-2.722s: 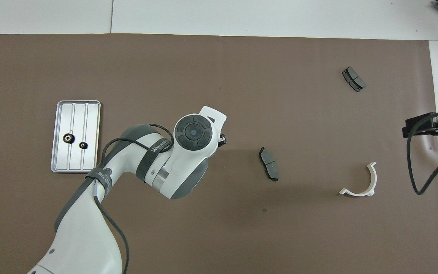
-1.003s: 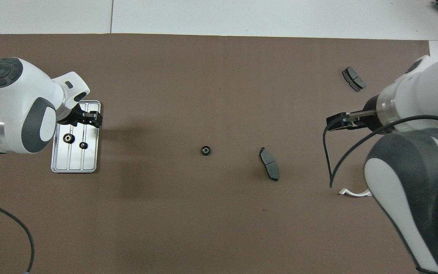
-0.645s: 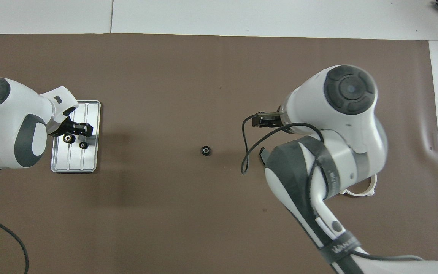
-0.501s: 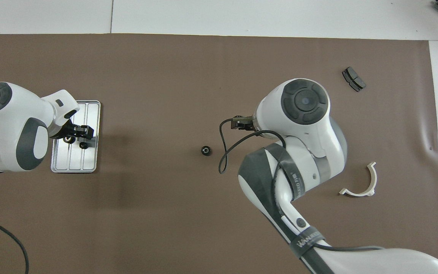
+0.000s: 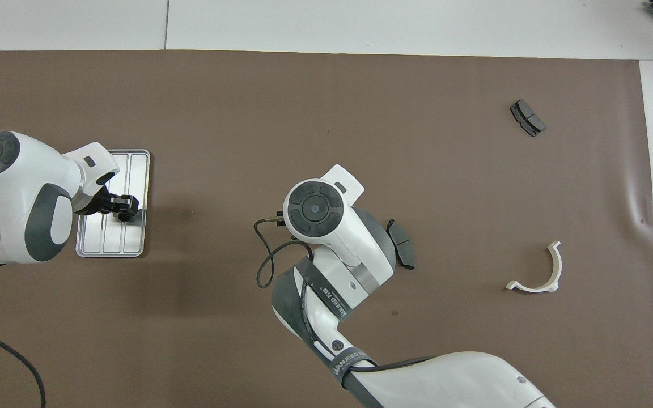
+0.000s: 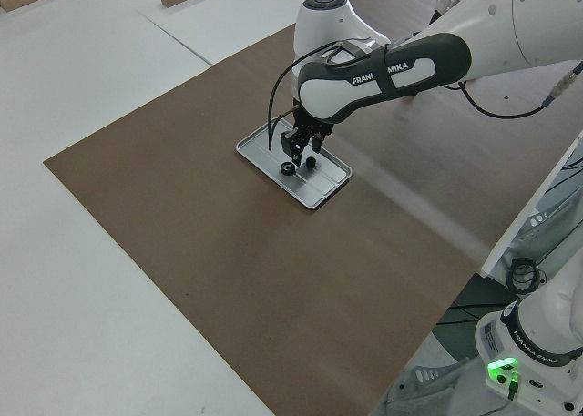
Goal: Place bearing gear from tray to pile
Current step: 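Grasp a second gear with the left gripper while the right gripper holds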
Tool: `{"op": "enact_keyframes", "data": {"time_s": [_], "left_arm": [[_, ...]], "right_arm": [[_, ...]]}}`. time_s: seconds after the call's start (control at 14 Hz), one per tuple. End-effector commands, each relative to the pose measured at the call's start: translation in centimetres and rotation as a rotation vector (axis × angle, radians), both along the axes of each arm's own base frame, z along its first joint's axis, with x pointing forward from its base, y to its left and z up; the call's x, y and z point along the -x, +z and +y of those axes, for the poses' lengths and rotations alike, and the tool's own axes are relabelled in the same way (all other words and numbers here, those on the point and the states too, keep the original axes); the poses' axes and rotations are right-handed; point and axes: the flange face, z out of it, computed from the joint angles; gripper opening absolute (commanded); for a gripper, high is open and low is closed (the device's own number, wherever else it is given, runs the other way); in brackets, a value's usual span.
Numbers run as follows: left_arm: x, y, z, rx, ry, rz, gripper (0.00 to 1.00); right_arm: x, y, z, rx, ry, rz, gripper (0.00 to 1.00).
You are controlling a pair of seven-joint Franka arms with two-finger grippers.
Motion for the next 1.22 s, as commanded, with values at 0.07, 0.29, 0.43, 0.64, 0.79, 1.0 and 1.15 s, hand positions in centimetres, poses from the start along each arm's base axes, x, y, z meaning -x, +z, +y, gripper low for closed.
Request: {"op": "enact_keyframes", "data": {"time_s": [0.07,0.29,0.43,0.64,0.79,1.0,1.15], "left_arm": [[1.7,-0.1,0.3,0.003,0.013,-0.024,0.60],[2.3,-0.6,-0.3,0.008,0.026,-0.038,0.58],[2.3,-0.6,-0.4,0.008,0.027,-0.038,0.56],[2.3,-0.6,-0.4,0.008,0.033,-0.038,0.46],[2.2,-0.6,-0.4,0.008,0.033,-0.040,0.36],[2.0,-0.3,-0.4,0.008,0.030,-0.044,0.19],[1.6,0.1,-0.5,0.009,0.031,-0.049,0.04]], "right_arm": [[-1.3,-1.6,0.3,0.003,-0.009,-0.028,1.00],[-0.5,-1.7,1.1,0.005,0.011,-0.025,1.00],[-0.1,-2.0,1.2,0.014,0.015,-0.013,1.00],[0.2,-2.6,1.3,0.016,0.029,-0.012,0.97],[0.2,-2.6,1.3,0.014,0.029,-0.014,0.92],[0.5,-3.1,1.1,0.022,0.032,-0.005,0.81],[0.5,-3.1,1.1,0.022,0.032,-0.005,0.77]]}}
